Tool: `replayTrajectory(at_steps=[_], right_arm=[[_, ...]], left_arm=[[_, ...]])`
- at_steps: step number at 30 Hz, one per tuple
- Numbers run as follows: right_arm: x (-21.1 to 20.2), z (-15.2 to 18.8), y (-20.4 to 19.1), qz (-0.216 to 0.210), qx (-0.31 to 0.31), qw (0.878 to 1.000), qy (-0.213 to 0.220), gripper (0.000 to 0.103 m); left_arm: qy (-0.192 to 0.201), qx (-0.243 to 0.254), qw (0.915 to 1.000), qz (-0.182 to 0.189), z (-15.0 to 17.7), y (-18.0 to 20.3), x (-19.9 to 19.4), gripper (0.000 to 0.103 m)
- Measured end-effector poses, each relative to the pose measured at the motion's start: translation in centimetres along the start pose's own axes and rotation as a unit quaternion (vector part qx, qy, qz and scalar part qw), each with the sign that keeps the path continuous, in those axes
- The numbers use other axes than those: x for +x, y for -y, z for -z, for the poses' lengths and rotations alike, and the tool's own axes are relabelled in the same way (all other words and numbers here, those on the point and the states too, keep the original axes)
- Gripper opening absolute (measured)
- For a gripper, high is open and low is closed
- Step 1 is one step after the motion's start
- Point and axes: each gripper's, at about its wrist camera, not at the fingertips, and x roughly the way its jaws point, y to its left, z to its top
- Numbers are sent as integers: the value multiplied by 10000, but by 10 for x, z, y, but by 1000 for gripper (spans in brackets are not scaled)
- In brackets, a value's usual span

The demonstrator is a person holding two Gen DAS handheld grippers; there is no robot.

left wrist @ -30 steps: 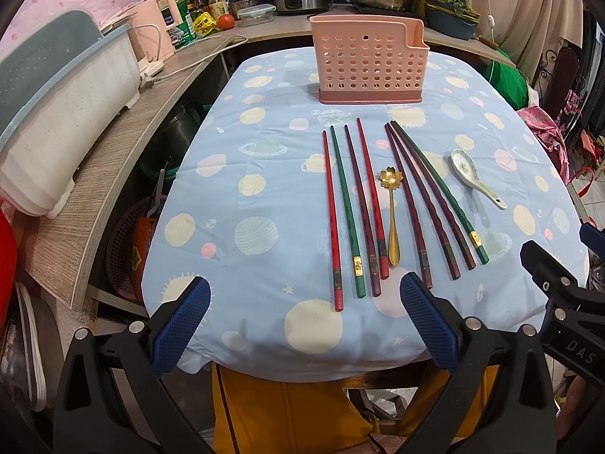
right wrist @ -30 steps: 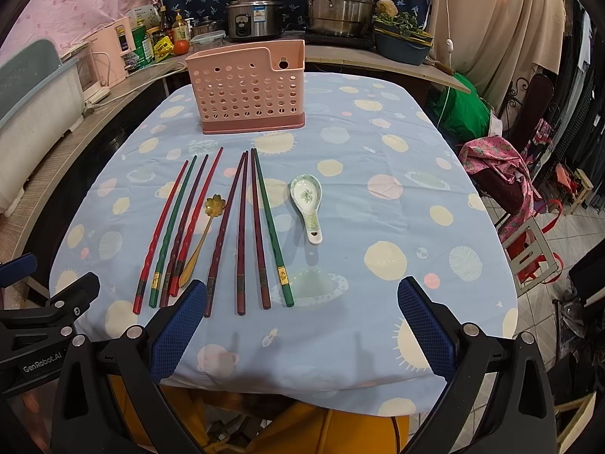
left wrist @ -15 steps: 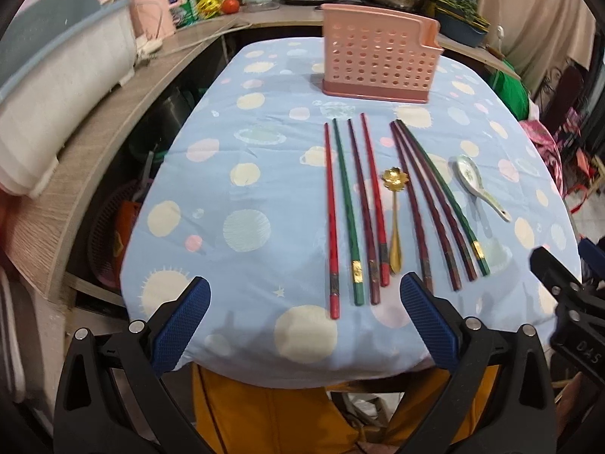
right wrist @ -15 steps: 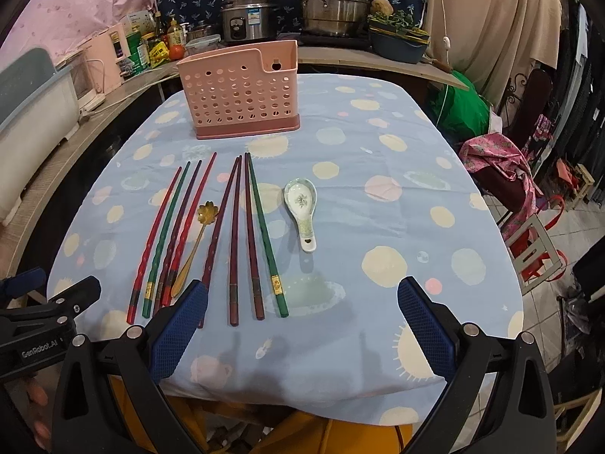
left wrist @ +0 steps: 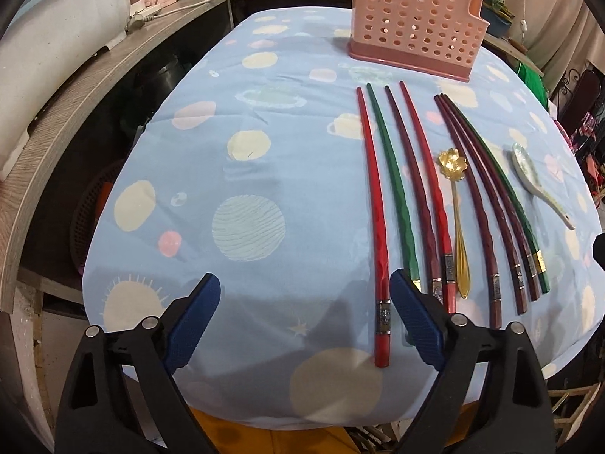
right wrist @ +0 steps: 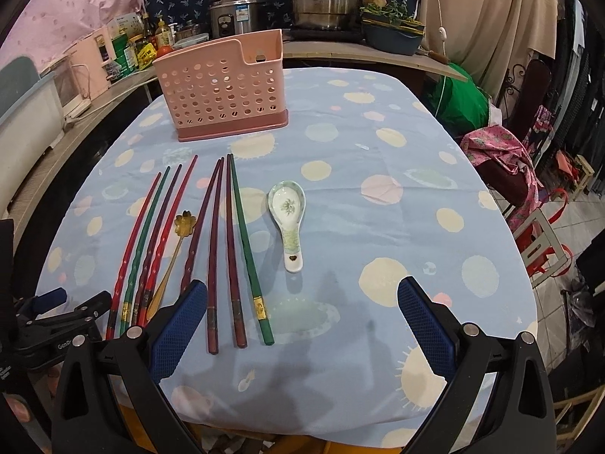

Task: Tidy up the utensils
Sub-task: 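Grasp the red chopstick with the left tool while the right tool grasps the white ceramic spoon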

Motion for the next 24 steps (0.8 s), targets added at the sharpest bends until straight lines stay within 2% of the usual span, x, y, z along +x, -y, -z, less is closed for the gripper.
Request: replayTrajectory(at_steps=[6,9,11,15,18,21,23,24], right_arm=[[8,0,-5,0,-44,10000,-72,96],[11,0,-6,-10,-44,9999,-95,96],[13,-1,-7,-10,-49,9999,-104,96],[15,-1,-6,-40,-42,9999,-111,95],[19,-2,-4,-78,-19,9999,-153,89],[24,-6,0,-165,48,9997,-182,82],[28,-9,3,-189,95,9996,-175,77],[31,-12,5,-220,116,9996,-164,73]], left_arm=[[29,110,9999,-3,1,2,4,85],[-5,142,9998,106,1,3,5,78],[-95,157,9998,127,2,6,7,68],[-62,187,9997,118,3,7,7,67],[-51,191,9997,158,2,8,6,55],[-53,228,9995,194,1,9,4,36],[-66,241,9995,204,-2,9,4,19],[-78,235,9995,207,-3,9,4,17]])
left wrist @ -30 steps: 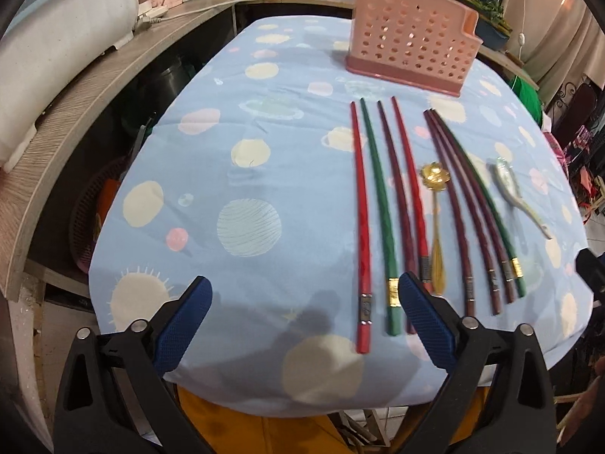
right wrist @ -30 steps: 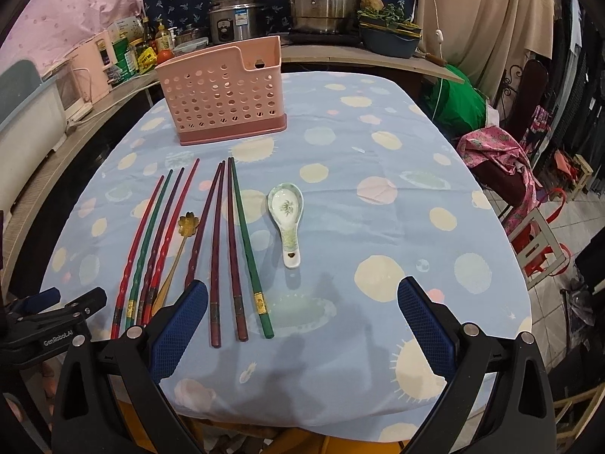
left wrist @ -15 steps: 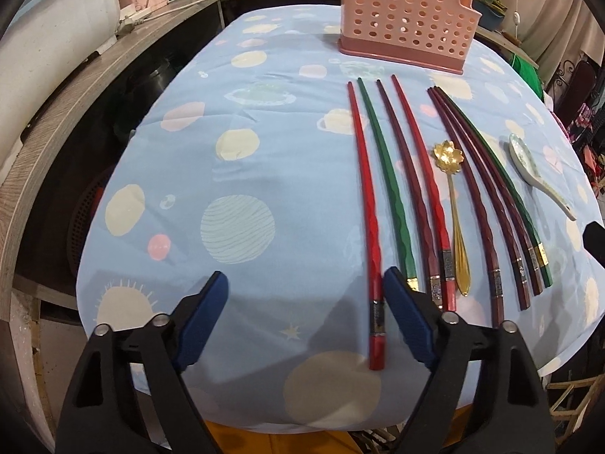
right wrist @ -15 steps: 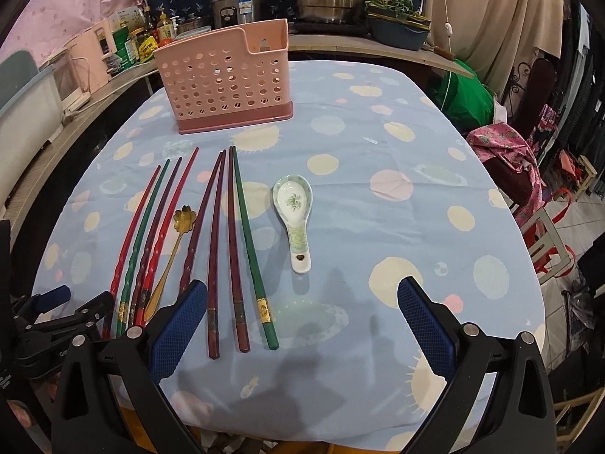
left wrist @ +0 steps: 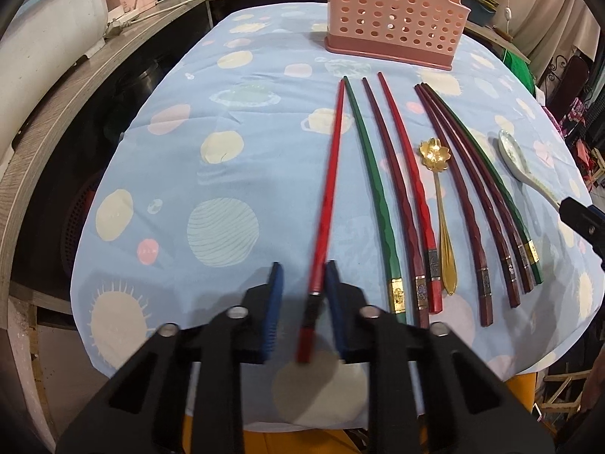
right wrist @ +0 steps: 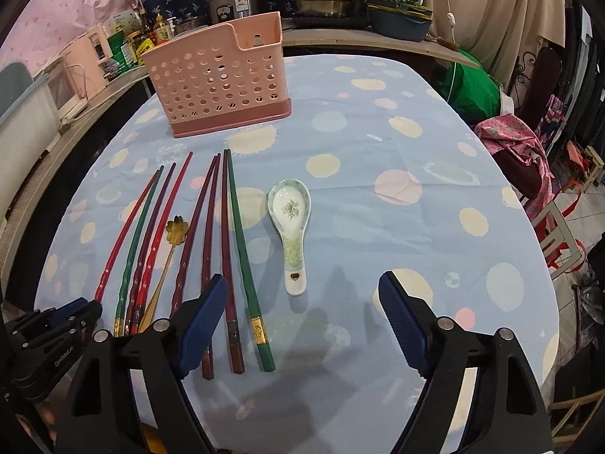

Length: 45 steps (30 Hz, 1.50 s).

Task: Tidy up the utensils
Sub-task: 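Grasp the red chopstick with the left tool while the right tool grasps the white ceramic spoon, then lift the red chopstick with the left tool while the right tool lifts the spoon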

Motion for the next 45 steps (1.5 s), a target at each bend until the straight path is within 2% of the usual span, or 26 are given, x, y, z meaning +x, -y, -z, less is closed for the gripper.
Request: replayTrajectory(at_steps=[4,18,26,32,37,38,41,45], right_arm=[[15,-9,4,-139,55,9999,-42,55],[61,-17,10,-583,373,9966,-445,21],[59,-14,10,-610,350,9968,-378,18],[46,-16,14,-752,448,9958,-272,26],[39,-23,20,-810,548,9951,-147,27],[41,-23,21,-811,554,9950,-184,26],[49,-18,23,-839,548,9945,-300,16],[54,-13,20,-876,504,9941,-396,12]], left_arm=[[-30,8,10000,-28,-3,2,2,14],[-13,103,9998,-148,-3,6,2,14],[0,113,9998,-185,-3,7,1,14],[12,119,9997,-199,-3,8,2,14],[15,120,9997,-201,-2,8,2,14],[18,124,9997,-204,-2,8,2,14],[20,124,9997,-204,-2,8,1,14],[17,121,9997,-207,-2,8,1,14]])
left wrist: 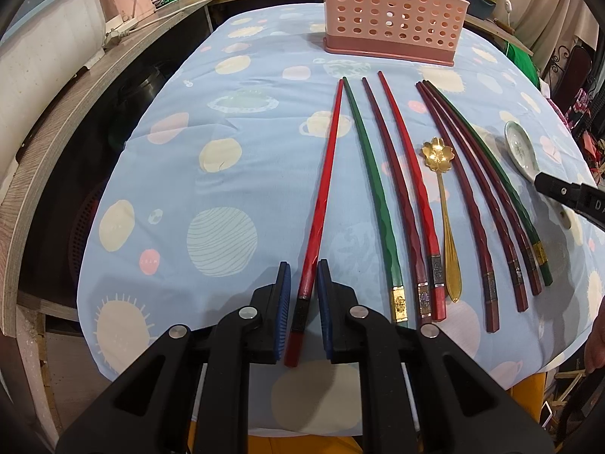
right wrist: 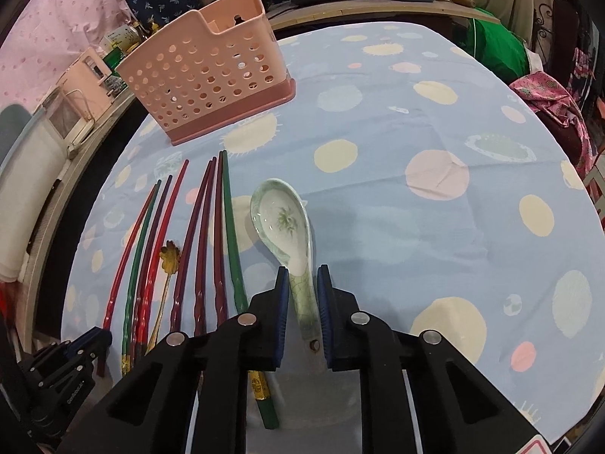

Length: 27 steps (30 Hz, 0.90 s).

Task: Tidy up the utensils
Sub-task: 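Lift the red chopstick with the left tool while the right tool lifts the spoon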

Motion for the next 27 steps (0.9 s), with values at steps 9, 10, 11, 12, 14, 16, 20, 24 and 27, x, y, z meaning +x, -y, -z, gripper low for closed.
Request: replayTrajectory(at_steps=[9,10,11,12,14,16,20,24,27], right_arm=[[0,11,-3,-27,-31,10000,47,8],[-2,11,-3,-38,-8,10000,72,8],[-6,11,-2,-42,0,9999,113,8],[-10,10,-3,-24,-12,9999,165,8],[-21,8,-4,35,-56,9996,279,8],[-32,4,-5,78,-77,9992,383,8],[-54,-5,-5,122,-68,9983,571,8],[-74,-18,-6,166,-94,9970,745,8],[-85,-29,-7,135,-78,9963,843,8]], left_arm=[[-3,1,10000,4,0,1,-1,14],[-23,-24,10000,43,0,0,-1,14],[-48,-57,9999,89,0,-2,-2,12],[-80,-91,9998,141,0,-4,-2,9],[-108,-150,9996,205,-1,-7,-5,9],[-62,-159,9996,221,-1,-8,-12,8],[123,-204,9994,244,-8,-13,-32,7],[344,-326,9983,349,-24,-22,-58,7],[541,-380,9972,361,-40,-28,-75,7]])
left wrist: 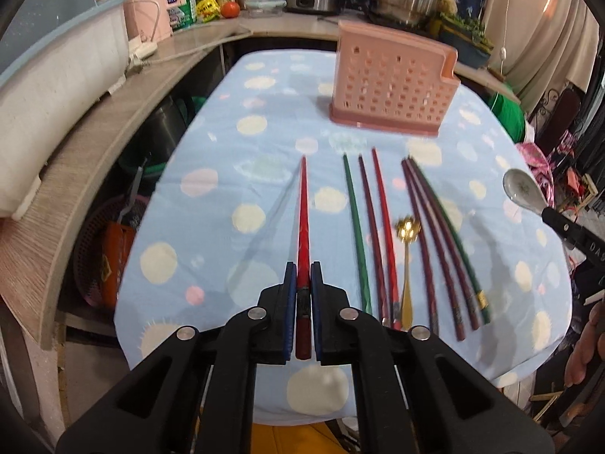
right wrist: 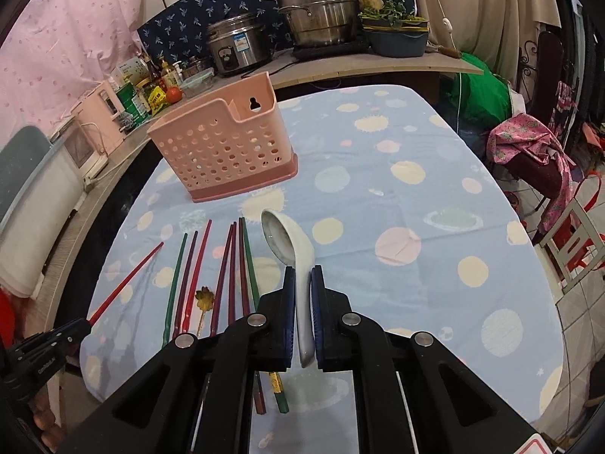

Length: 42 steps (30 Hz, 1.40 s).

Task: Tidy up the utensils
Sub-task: 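Lift the red chopstick with the left tool while the right tool lifts the spoon, then drop the red chopstick into the pink basket with the left tool while the right tool drops the spoon in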

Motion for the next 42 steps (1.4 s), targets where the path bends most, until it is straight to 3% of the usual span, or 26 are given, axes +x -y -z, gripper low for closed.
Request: replayTrajectory(at_steps=[16,26,30,35,38,42], right_arm=[[-5,-77,-21,-267,-150,9989,359,8],[19,-128,-32,-519,-146,9979,366,8],[36,-149,-37,-591,-119,9979,257,8],[63,-169,-46,-378,-242,9990,32,8],[79,-175,-50,-230,-355,9990,-156,8],[100,-179,-54,-45,-481,9976,-498,8]], left_arm=[[1034,-48,9946,7,-108,7,-49,7],[2020,-30,9794,30,-196,20,-93,7],[2438,-92,9697,85,-230,28,-109,7],[2757,-102,9609,221,-262,42,-113,7],[2795,-60,9597,303,-273,51,-108,7],[2606,-18,9648,358,-282,59,-82,7]])
